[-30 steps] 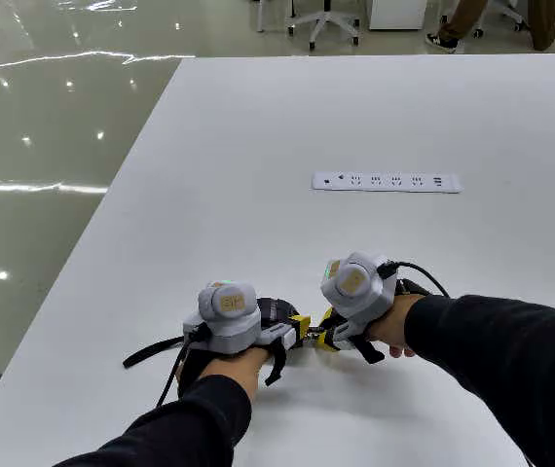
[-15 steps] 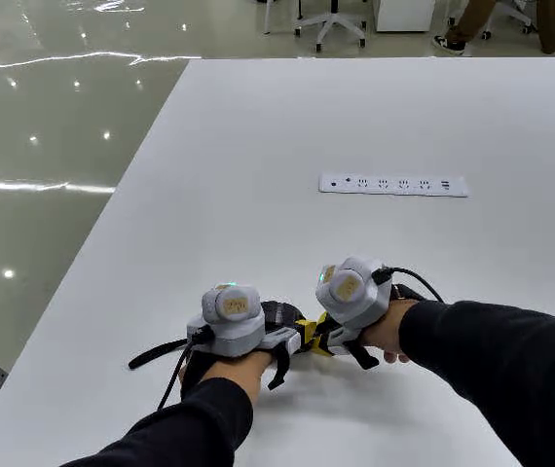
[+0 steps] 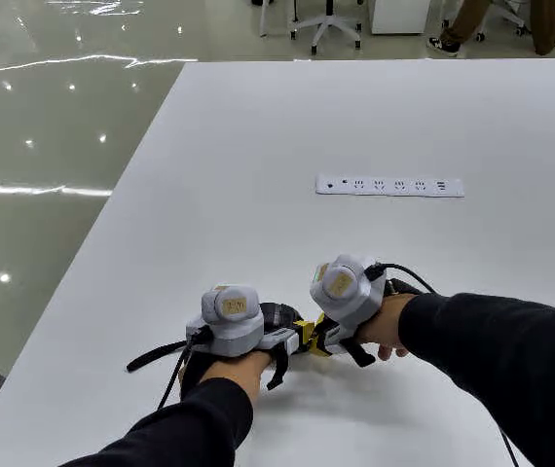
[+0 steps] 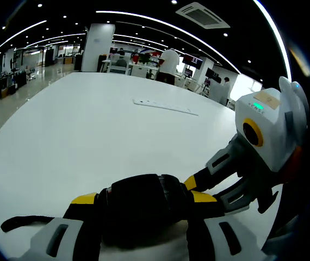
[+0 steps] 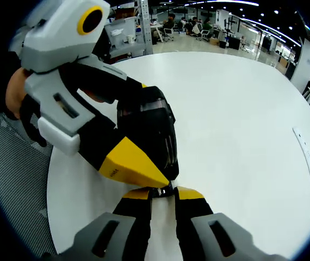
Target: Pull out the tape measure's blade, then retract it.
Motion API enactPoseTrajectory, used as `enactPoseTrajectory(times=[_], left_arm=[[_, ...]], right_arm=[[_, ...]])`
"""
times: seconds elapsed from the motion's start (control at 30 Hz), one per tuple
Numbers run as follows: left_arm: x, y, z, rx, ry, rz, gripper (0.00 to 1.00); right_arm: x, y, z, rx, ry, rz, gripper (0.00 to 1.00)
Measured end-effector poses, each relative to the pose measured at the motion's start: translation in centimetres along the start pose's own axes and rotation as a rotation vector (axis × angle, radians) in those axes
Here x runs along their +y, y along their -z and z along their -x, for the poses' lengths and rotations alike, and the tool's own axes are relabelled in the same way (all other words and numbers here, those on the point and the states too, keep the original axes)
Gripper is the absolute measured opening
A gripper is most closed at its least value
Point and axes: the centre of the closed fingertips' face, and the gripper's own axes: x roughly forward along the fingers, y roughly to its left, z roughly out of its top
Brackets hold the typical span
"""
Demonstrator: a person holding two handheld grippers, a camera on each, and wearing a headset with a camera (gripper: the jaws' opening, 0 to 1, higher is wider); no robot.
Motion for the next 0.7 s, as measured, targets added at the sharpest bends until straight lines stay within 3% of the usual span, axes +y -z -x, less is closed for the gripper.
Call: enactPoseTrajectory(times=[0.23,0.7], left_arm=[[-0.01,0.02,0.0,0.001,0.002,0.001,0.6],[0.0,0.0,-0.03,-0.004,0.003,0.004,0.6]], right_arm=[[0.08,0.03,0.03,-0.008,0.009,0.045,0.11],[0.04,-0.15,-0.07,-0.03,0.023,0.007,0.11]])
